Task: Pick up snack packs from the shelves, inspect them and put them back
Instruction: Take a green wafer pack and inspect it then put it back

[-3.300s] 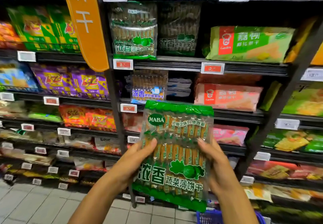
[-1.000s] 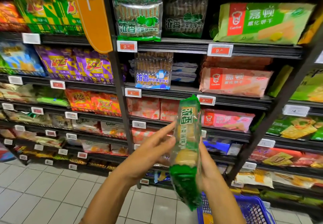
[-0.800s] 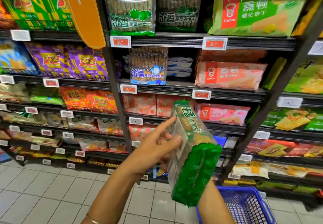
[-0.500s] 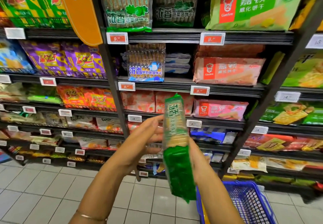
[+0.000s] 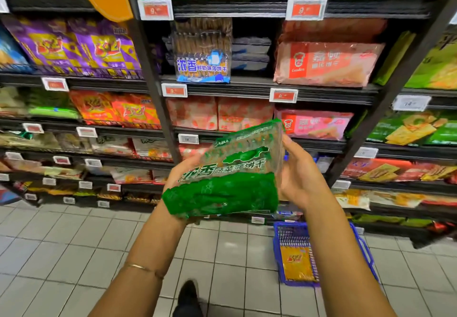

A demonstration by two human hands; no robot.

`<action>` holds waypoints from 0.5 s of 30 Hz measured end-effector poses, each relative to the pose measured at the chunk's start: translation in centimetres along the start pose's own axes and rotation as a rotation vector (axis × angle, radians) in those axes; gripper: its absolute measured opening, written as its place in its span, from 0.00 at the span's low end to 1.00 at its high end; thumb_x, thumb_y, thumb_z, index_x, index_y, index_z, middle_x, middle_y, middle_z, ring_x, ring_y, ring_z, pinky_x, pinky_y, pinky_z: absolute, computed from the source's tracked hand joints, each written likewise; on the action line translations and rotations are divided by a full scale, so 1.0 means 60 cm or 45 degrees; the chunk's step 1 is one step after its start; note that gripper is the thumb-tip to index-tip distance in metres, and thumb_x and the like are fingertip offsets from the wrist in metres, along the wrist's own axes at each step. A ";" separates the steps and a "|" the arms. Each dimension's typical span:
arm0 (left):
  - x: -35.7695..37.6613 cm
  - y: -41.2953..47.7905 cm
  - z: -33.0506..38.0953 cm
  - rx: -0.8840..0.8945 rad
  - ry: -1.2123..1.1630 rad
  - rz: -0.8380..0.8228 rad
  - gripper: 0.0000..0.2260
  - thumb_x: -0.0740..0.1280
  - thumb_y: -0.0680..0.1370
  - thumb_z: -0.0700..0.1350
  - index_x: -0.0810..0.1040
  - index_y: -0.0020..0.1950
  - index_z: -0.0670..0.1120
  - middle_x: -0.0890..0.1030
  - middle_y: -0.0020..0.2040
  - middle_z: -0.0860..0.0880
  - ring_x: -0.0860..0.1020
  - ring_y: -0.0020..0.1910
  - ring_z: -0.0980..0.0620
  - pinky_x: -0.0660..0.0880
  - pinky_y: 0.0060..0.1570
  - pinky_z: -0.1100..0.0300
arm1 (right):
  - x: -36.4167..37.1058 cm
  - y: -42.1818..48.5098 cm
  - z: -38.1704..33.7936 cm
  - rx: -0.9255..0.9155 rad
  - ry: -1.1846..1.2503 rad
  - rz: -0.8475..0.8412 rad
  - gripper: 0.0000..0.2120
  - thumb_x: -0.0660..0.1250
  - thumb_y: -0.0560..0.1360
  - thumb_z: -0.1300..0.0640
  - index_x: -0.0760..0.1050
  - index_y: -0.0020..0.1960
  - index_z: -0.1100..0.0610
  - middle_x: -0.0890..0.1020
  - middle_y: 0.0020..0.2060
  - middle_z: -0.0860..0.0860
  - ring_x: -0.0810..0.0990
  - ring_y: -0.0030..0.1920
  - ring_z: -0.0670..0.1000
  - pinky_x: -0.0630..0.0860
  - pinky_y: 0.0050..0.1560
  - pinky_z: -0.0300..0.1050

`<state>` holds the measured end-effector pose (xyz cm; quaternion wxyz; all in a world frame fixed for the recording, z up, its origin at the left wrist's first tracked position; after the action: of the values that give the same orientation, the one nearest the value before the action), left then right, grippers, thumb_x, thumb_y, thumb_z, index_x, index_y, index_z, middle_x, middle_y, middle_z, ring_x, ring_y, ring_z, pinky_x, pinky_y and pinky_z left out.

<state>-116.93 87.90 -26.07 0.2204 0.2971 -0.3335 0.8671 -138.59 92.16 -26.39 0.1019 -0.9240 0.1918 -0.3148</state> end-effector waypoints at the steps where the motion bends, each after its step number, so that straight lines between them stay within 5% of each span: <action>1: 0.000 -0.005 -0.016 -0.014 -0.006 -0.059 0.13 0.68 0.77 0.49 0.89 0.54 0.47 0.88 0.50 0.43 0.87 0.47 0.42 0.84 0.47 0.49 | 0.003 0.004 0.000 -0.013 0.006 -0.005 0.17 0.67 0.81 0.46 0.78 0.68 0.49 0.89 0.47 0.52 0.89 0.44 0.53 0.86 0.44 0.51; 3: -0.007 -0.024 -0.032 -0.094 -0.177 0.006 0.09 0.70 0.73 0.43 0.91 0.44 0.49 0.89 0.45 0.43 0.88 0.41 0.42 0.85 0.35 0.50 | 0.003 0.006 0.002 0.000 -0.017 -0.005 0.19 0.70 0.77 0.45 0.80 0.65 0.52 0.88 0.50 0.57 0.89 0.46 0.56 0.86 0.47 0.53; 4: -0.011 -0.028 -0.039 -0.137 -0.279 0.013 0.10 0.70 0.71 0.40 0.90 0.46 0.43 0.88 0.49 0.37 0.87 0.44 0.35 0.84 0.33 0.44 | 0.003 0.003 0.004 0.024 -0.045 0.011 0.19 0.71 0.76 0.43 0.81 0.60 0.54 0.88 0.47 0.58 0.89 0.42 0.56 0.86 0.42 0.50; 7: 0.014 -0.030 -0.046 -0.460 -0.511 -0.120 0.22 0.64 0.79 0.46 0.79 0.71 0.39 0.75 0.72 0.33 0.74 0.67 0.30 0.85 0.38 0.41 | -0.011 0.003 0.019 0.114 -0.084 0.071 0.18 0.68 0.78 0.40 0.81 0.56 0.53 0.88 0.39 0.56 0.88 0.35 0.51 0.81 0.31 0.41; 10: 0.021 -0.022 -0.038 -0.504 -0.504 -0.194 0.27 0.62 0.81 0.54 0.77 0.72 0.37 0.73 0.73 0.33 0.67 0.74 0.35 0.84 0.44 0.46 | -0.020 0.002 0.032 0.138 -0.078 0.107 0.17 0.67 0.79 0.39 0.80 0.58 0.50 0.88 0.41 0.56 0.89 0.38 0.52 0.82 0.32 0.42; 15: 0.018 -0.020 -0.038 -0.508 -0.551 -0.268 0.29 0.58 0.83 0.61 0.75 0.74 0.40 0.70 0.77 0.37 0.68 0.73 0.35 0.85 0.44 0.47 | -0.020 -0.002 0.040 0.172 -0.083 0.097 0.17 0.65 0.80 0.39 0.79 0.57 0.52 0.88 0.40 0.57 0.89 0.38 0.53 0.81 0.31 0.42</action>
<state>-117.81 90.54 -26.19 0.2868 0.4586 -0.5037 0.6736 -137.97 92.92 -28.89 0.1819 -0.9168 0.2018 -0.2927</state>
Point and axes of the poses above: each hand's wrist, its own y-axis towards the middle knuckle, its own x-axis out of the palm, z = x × y, the point moved 6 cm from there along y, towards the middle knuckle
